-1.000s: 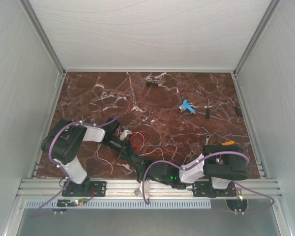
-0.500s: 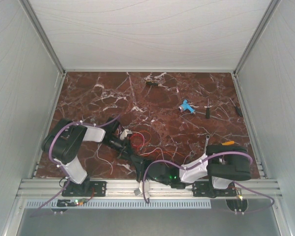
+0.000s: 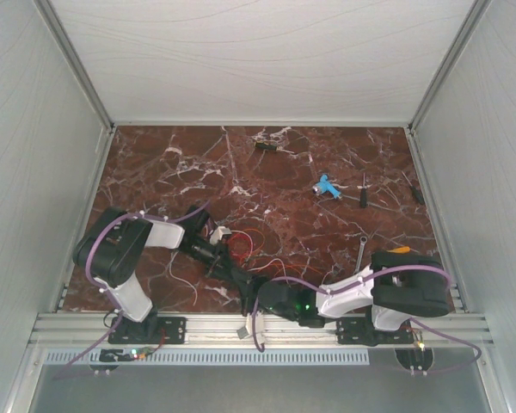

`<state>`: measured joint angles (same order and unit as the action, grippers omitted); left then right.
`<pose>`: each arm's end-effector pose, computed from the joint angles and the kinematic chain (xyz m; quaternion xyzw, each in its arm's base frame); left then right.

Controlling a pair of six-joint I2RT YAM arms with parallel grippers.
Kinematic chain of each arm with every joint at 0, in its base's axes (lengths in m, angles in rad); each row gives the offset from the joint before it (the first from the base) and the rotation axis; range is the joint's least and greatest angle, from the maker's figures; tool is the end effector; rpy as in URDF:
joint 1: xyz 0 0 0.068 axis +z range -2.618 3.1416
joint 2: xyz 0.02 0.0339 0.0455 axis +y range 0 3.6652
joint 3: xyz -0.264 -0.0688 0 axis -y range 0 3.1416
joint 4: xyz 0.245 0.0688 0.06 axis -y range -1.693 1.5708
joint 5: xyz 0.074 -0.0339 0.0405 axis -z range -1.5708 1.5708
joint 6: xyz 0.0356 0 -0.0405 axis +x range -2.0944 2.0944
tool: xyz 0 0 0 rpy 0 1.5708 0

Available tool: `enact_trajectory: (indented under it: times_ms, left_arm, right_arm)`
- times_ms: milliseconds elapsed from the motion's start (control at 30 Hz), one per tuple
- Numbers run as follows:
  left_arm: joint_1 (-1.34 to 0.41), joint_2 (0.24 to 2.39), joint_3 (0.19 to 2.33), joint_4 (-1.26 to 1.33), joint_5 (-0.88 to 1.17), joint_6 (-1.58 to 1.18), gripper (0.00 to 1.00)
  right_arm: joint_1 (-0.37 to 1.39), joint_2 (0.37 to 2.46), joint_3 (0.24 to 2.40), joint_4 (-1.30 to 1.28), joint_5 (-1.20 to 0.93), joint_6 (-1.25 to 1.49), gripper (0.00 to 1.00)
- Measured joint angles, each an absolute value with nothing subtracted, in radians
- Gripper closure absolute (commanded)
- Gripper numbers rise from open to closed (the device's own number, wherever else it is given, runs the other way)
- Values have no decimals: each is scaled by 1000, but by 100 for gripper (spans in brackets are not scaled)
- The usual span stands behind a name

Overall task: Zip-tie the wires
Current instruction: Tie the cable at the center of the board.

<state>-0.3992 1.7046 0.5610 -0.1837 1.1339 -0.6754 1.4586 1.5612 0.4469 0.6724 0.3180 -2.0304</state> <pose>0.2020 -0.1202 0.0906 0.0507 -0.8383 0.5104 0.1848 0.0420 0.2738 0.1379 -0.8363 -0.0608 -0.2773 0.4690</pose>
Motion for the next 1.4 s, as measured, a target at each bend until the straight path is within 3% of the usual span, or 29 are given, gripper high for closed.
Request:
enact_trajectory:
  times_ms: [967,1133,1400]
  left_arm:
    - [-399,1713,563,-176,1136,-670,100]
    - [-399,1713,563,-176,1137,-670,100]
    - [-399,1713,563,-176,1138,-671,100]
  right_arm:
    - [1494,1544,516,492,340,-2057,100]
    - [1492,1545,516,501,329,-2057,84]
    - [1490,1545,514,514,308,-2051,83]
